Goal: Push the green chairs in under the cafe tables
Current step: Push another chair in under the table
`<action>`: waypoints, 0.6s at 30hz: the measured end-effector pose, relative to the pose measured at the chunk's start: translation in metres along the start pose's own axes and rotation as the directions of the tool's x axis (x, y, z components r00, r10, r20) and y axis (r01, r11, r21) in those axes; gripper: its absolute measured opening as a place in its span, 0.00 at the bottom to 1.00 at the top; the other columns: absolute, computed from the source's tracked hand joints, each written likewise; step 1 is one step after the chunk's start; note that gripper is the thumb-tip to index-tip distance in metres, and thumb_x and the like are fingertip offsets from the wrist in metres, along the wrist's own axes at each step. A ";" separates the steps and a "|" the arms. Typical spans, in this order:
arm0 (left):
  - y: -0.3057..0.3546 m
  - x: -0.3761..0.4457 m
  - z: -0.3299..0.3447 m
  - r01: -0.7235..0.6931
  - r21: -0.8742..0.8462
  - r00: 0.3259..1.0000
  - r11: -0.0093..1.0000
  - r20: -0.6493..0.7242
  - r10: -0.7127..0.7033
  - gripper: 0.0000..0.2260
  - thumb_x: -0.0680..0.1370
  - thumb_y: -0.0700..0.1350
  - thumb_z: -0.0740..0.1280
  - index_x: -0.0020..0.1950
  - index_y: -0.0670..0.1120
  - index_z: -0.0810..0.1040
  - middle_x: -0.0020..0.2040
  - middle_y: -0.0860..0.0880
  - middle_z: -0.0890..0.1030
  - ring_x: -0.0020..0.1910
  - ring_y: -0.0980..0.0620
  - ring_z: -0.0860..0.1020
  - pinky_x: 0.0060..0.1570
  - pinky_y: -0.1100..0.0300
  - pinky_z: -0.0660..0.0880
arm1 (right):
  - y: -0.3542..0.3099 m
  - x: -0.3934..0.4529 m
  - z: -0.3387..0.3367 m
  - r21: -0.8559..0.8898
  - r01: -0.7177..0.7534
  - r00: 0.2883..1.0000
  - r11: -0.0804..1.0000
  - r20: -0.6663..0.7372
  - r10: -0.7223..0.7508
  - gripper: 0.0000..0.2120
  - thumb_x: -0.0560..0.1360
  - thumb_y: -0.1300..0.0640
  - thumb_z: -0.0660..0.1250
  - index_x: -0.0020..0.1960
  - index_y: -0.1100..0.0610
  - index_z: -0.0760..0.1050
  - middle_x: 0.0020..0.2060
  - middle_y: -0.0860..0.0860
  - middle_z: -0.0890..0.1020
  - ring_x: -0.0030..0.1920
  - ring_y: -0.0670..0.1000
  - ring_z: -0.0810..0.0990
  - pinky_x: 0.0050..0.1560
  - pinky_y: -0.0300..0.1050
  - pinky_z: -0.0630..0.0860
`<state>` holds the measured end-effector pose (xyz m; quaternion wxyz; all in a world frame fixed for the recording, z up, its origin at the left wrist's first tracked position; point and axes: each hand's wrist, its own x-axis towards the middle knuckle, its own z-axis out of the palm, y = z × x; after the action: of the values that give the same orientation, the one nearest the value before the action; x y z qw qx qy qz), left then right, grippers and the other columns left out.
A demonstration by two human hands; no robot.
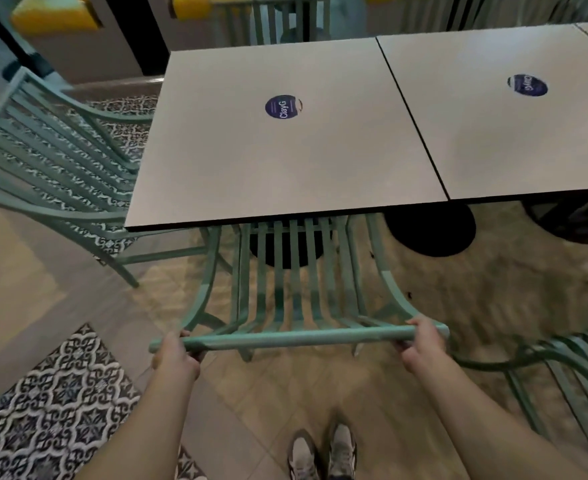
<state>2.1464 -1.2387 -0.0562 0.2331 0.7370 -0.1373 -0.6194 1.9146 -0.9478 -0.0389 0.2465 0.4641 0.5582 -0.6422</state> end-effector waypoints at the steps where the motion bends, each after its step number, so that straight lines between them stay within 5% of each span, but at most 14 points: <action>1: 0.004 0.003 0.006 0.006 -0.007 1.000 1.000 -0.005 -0.006 0.04 0.73 0.38 0.64 0.39 0.43 0.70 0.56 0.39 0.76 0.54 0.40 0.77 0.42 0.47 0.77 | -0.004 0.001 0.007 0.000 0.001 1.000 1.000 0.003 -0.001 0.04 0.71 0.66 0.63 0.45 0.63 0.69 0.53 0.61 0.75 0.56 0.62 0.78 0.57 0.57 0.77; 6: 0.018 0.008 0.025 -0.002 -0.001 1.000 1.000 -0.021 0.002 0.03 0.72 0.39 0.64 0.45 0.43 0.73 0.57 0.40 0.77 0.52 0.41 0.77 0.43 0.46 0.78 | -0.015 0.011 0.034 -0.022 0.040 0.999 0.999 0.019 -0.039 0.04 0.70 0.66 0.63 0.41 0.61 0.68 0.53 0.62 0.77 0.48 0.60 0.78 0.44 0.53 0.79; 10: 0.028 0.008 0.036 -0.004 -0.044 0.999 0.999 -0.048 0.002 0.19 0.71 0.38 0.65 0.63 0.41 0.73 0.58 0.40 0.76 0.52 0.40 0.78 0.47 0.44 0.79 | -0.020 0.018 0.050 -0.028 0.024 1.000 0.999 0.008 -0.024 0.06 0.69 0.66 0.64 0.45 0.62 0.70 0.54 0.62 0.78 0.51 0.60 0.79 0.52 0.56 0.79; 18: 0.027 -0.008 0.043 -0.003 -0.044 0.989 0.999 -0.148 -0.004 0.20 0.71 0.37 0.64 0.63 0.41 0.73 0.58 0.40 0.75 0.52 0.39 0.77 0.50 0.44 0.80 | -0.022 0.011 0.056 -0.017 0.036 0.998 0.999 -0.045 -0.037 0.07 0.69 0.67 0.61 0.47 0.64 0.69 0.50 0.60 0.75 0.39 0.56 0.75 0.37 0.49 0.75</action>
<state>2.1047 -1.2653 -0.0409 0.2588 0.7755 -0.1057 -0.5661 1.8734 -0.9926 -0.0413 0.2257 0.4661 0.5771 -0.6315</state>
